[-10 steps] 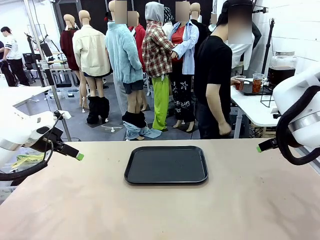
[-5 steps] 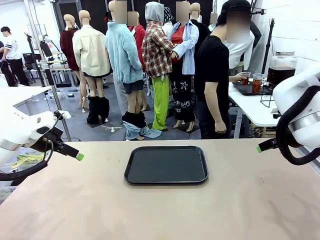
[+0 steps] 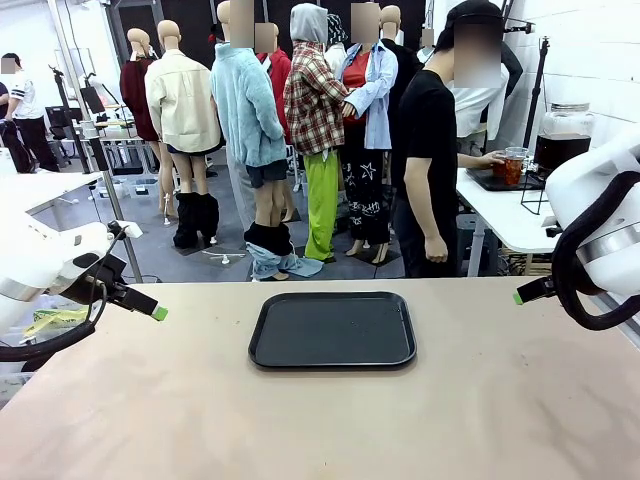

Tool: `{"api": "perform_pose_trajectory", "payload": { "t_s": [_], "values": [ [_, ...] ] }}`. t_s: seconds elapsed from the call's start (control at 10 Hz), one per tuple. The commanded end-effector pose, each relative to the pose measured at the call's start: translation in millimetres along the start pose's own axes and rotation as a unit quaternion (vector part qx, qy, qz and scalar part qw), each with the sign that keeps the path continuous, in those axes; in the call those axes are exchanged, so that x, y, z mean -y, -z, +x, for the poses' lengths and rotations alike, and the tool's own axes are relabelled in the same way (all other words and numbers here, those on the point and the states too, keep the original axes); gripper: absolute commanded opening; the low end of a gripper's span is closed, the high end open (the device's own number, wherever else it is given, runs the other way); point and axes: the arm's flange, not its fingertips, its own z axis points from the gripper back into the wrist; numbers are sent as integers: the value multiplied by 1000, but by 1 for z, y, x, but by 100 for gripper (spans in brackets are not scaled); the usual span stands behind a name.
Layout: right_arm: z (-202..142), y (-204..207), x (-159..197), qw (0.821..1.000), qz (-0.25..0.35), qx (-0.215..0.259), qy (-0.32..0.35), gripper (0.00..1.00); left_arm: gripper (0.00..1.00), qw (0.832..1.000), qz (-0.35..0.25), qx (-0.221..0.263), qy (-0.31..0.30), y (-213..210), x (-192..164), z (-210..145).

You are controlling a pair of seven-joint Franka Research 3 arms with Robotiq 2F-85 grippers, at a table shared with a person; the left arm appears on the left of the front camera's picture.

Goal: Pour the drink into the iced cup.
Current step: Open the gripper to release the iced cup you were holding.

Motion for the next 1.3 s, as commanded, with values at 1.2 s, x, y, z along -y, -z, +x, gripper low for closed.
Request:
{"api": "perform_pose_trajectory", "payload": {
  "t_s": [1.2],
  "values": [
    [-4, 1, -1, 1000, 2, 6, -1, 100, 100, 1000, 3, 0, 2, -2, -3, 0]
  ]
}}
